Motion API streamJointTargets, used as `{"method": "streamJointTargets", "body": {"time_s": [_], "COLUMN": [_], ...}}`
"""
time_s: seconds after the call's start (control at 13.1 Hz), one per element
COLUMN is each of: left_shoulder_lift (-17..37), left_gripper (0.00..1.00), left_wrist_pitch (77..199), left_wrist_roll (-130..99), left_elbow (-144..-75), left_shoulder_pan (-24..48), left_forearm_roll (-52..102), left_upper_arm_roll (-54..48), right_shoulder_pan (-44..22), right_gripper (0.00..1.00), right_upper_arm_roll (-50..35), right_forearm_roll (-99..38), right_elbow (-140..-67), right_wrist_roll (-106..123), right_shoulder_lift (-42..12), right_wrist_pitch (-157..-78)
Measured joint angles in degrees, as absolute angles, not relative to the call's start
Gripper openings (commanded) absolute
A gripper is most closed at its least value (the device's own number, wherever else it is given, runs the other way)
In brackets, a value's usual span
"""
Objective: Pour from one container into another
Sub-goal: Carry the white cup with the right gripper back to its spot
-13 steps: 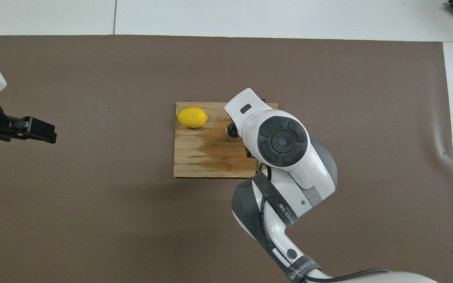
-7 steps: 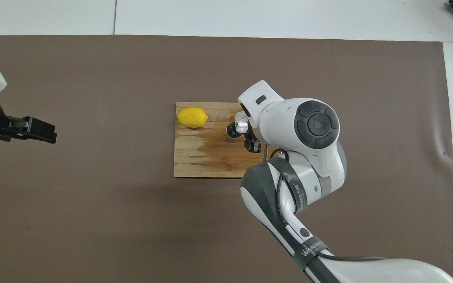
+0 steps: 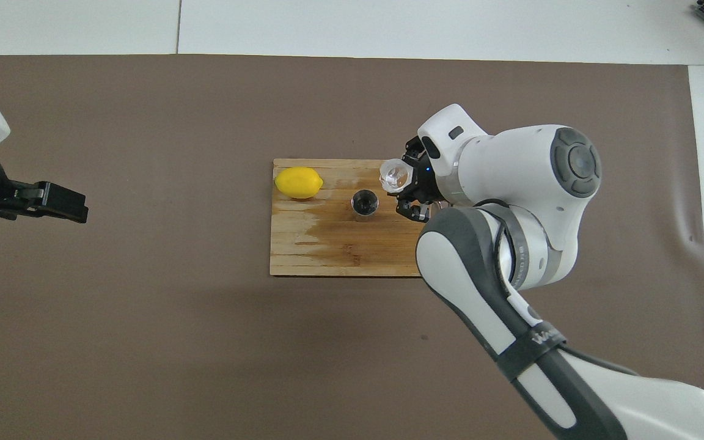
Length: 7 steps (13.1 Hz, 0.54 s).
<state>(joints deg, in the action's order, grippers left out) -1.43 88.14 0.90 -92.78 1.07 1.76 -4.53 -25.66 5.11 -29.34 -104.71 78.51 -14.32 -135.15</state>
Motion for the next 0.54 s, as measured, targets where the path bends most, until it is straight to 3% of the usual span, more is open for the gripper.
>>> {"method": "streamJointTargets", "body": {"time_s": [0.54], "left_shoulder_lift": [-1.4], "left_gripper": [1.0], "left_wrist_pitch": [88.1], "left_wrist_roll": [0.9], "left_elbow": [-92.8], "left_shoulder_pan": [1.1], "left_forearm_roll": [1.8], "left_upper_arm_roll": [-4.5], "right_shoulder_pan": [-12.6], "right_gripper": [0.06], "right_upper_arm_roll": [5.3], "right_forearm_roll": [-48.3], "right_elbow": [-110.2], "right_wrist_roll": [105.2], "right_shoulder_lift": [-13.7], "right_wrist_pitch": [-129.4]}}
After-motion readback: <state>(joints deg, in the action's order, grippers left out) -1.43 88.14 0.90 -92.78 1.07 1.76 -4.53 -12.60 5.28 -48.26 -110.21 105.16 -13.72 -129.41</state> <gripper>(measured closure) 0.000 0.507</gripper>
